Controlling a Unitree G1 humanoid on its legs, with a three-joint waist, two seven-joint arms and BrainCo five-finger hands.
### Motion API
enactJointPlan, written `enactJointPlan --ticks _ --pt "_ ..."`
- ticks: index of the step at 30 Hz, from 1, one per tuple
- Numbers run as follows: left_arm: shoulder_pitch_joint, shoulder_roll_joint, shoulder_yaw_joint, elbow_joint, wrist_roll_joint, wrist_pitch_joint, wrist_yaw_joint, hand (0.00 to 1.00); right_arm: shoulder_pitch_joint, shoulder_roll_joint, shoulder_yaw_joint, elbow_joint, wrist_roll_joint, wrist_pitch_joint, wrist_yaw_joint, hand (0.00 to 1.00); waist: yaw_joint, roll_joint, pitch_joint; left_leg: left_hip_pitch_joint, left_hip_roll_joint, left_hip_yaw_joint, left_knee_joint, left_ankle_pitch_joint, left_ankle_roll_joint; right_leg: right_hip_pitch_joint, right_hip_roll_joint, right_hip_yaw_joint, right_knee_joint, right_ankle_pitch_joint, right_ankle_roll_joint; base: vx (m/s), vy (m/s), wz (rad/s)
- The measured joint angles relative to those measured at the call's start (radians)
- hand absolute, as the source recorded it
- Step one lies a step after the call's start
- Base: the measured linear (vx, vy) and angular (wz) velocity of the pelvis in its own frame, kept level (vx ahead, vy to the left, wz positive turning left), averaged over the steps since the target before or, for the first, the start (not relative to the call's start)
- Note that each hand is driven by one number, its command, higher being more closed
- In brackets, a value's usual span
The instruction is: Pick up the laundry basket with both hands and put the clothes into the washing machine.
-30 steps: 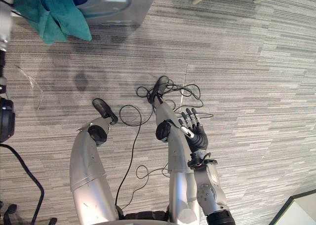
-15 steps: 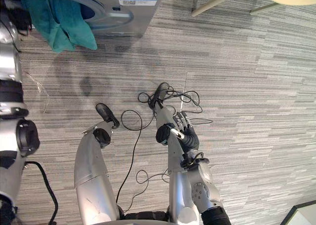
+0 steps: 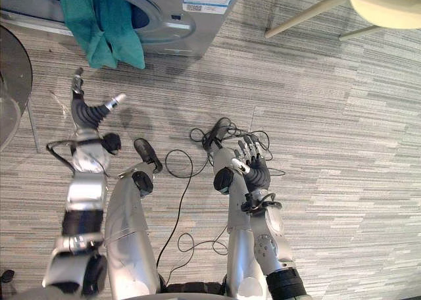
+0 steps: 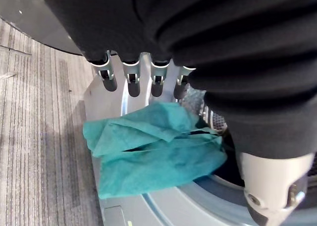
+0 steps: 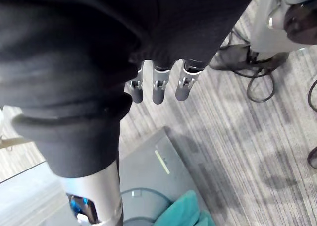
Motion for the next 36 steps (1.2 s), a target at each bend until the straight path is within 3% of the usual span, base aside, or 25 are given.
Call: enactJointPlan --ticks 1,5,7,9,14,17,23,26,29,36 --pt "0.087 -0.04 -0.038 -0.083 0.128 -0.017 0.045 0.0 -0.011 0.011 -0.005 0.027 -0.024 -0.017 -0.012 0.0 0.021 0.002 0.0 0.022 -0.012 0.001 -0.021 0.003 -0.004 0.013 -0.009 0.0 0.004 -0.008 0.009 0.01 -0.031 0.14" --pt "0.235 -0.107 -0.102 -0.137 0.28 -0.033 0.084 0.0 -0.039 0.009 -0.008 0.137 -0.056 -0.032 -0.047 0.0 0.047 0.035 -0.017 0.065 -0.039 -0.022 -0.062 0.006 -0.008 0.062 -0.03 -0.026 0.014 -0.032 0.022 0.02 -0.029 0.3" --pt "0.307 -0.138 -0.129 -0.137 0.29 -0.045 0.084 0.0 -0.058 0.006 -0.007 0.193 -0.082 -0.032 -0.07 0.0 0.05 0.061 -0.031 0.084 -0.053 -0.039 -0.09 0.026 -0.008 0.091 -0.043 -0.05 0.014 -0.044 0.031 0.03 -0.004 0.51" --pt "0.397 -0.171 -0.153 -0.127 0.285 -0.078 0.071 0.0 -0.097 0.003 -0.006 0.276 -0.155 -0.029 -0.114 0.0 0.079 0.07 -0.037 0.125 -0.079 -0.05 -0.125 0.032 -0.012 0.124 -0.067 -0.063 0.033 -0.066 0.039 0.05 -0.002 0.44" --pt "0.488 -0.196 -0.166 -0.084 0.121 -0.118 -0.029 0.0 -0.314 -0.015 0.022 0.495 -0.342 0.046 -0.23 0.0 0.117 0.083 -0.052 0.147 -0.15 -0.122 -0.203 0.089 -0.012 0.16 -0.145 -0.136 0.107 -0.117 0.029 0.08 0.001 0.6" --pt "0.509 -0.212 -0.199 -0.078 0.05 -0.131 -0.053 0.0 -0.499 -0.015 0.023 0.673 -0.351 0.063 -0.302 0.0 0.133 0.098 -0.059 0.105 -0.202 -0.196 -0.234 0.136 -0.015 0.16 -0.202 -0.214 0.16 -0.152 -0.001 0.11 0.002 0.83" --pt "0.509 -0.212 -0.304 -0.075 -0.028 -0.148 -0.052 0.0 -0.754 -0.036 0.107 0.939 -0.348 0.1 -0.387 0.0 0.217 0.109 -0.06 0.023 -0.286 -0.317 -0.27 0.196 -0.025 0.142 -0.318 -0.333 0.28 -0.227 -0.026 0.11 -0.068 0.81" --pt "0.509 -0.212 -0.338 -0.09 -0.081 -0.153 -0.052 0.0 -0.841 -0.093 0.136 1.026 -0.305 0.118 -0.407 0.0 0.238 0.136 -0.06 -0.004 -0.327 -0.356 -0.292 0.222 -0.026 0.14 -0.371 -0.375 0.326 -0.25 -0.025 0.1 -0.112 0.68" --pt "0.512 -0.211 -0.346 -0.136 -0.125 -0.155 -0.054 0.0 -0.913 -0.157 0.151 1.082 -0.238 0.13 -0.424 0.0 0.264 0.141 -0.061 -0.03 -0.351 -0.369 -0.308 0.243 -0.027 0.113 -0.402 -0.384 0.351 -0.256 -0.024 0.04 -0.077 0.32" --pt "0.524 -0.204 -0.349 -0.25 -0.319 -0.164 -0.121 0.0 -0.981 -0.321 0.151 1.117 -0.075 0.139 -0.421 0.0 0.264 0.171 -0.063 -0.082 -0.394 -0.395 -0.333 0.277 -0.02 0.064 -0.479 -0.401 0.43 -0.31 0.028 0.0 -0.058 0.29"
